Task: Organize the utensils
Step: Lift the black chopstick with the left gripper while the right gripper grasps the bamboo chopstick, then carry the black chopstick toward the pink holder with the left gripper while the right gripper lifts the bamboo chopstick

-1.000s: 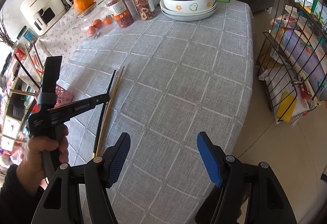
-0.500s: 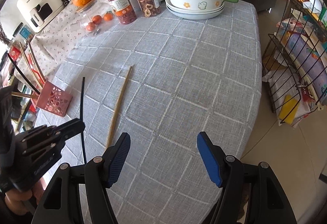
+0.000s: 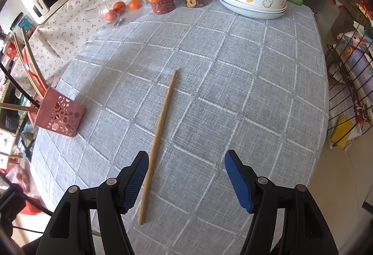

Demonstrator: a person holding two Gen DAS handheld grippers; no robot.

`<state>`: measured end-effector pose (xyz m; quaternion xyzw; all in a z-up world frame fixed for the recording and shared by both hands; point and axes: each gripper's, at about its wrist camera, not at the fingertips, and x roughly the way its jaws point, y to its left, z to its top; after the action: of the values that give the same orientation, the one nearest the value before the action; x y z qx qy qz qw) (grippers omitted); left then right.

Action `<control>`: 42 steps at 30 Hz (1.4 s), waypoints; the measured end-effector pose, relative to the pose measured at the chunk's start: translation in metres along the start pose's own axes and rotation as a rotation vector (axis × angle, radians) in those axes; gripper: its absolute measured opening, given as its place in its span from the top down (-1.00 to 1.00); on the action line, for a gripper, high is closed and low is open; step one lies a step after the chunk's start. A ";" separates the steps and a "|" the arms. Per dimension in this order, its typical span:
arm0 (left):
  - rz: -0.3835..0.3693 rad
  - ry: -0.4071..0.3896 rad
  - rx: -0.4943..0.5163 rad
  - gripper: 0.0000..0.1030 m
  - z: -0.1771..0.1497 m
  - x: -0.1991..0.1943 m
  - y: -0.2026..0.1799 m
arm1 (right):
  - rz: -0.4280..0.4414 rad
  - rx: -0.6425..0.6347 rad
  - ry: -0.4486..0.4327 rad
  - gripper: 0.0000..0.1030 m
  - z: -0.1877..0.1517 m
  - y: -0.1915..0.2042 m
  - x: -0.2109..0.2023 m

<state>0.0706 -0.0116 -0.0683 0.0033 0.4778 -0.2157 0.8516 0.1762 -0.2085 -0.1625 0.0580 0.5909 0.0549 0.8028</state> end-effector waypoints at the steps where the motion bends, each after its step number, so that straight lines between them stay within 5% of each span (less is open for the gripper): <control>1: 0.001 -0.008 -0.006 0.88 -0.001 -0.004 0.004 | 0.004 -0.009 0.003 -0.34 0.003 0.005 0.005; 10: 0.036 -0.075 -0.024 0.88 -0.006 -0.038 0.030 | -0.032 -0.010 -0.021 -0.29 0.032 0.029 0.050; 13: 0.036 -0.088 -0.036 0.88 -0.005 -0.043 0.036 | -0.060 0.007 0.019 -0.09 0.036 0.026 0.071; 21: 0.034 -0.102 -0.040 0.88 -0.003 -0.048 0.041 | -0.139 -0.049 -0.004 0.05 0.040 0.039 0.074; 27: 0.038 -0.109 -0.047 0.88 -0.003 -0.049 0.037 | -0.119 -0.026 0.003 0.77 0.035 0.019 0.066; 32: 0.039 -0.121 -0.060 0.88 -0.001 -0.051 0.033 | -0.143 -0.031 -0.032 0.87 0.027 0.001 0.045; 42: 0.050 -0.184 -0.075 0.88 -0.001 -0.064 0.027 | 0.026 0.021 -0.237 0.87 -0.003 -0.037 -0.060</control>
<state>0.0512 0.0365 -0.0223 -0.0366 0.4050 -0.1757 0.8965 0.1568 -0.2539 -0.1127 0.0800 0.4916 0.0517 0.8656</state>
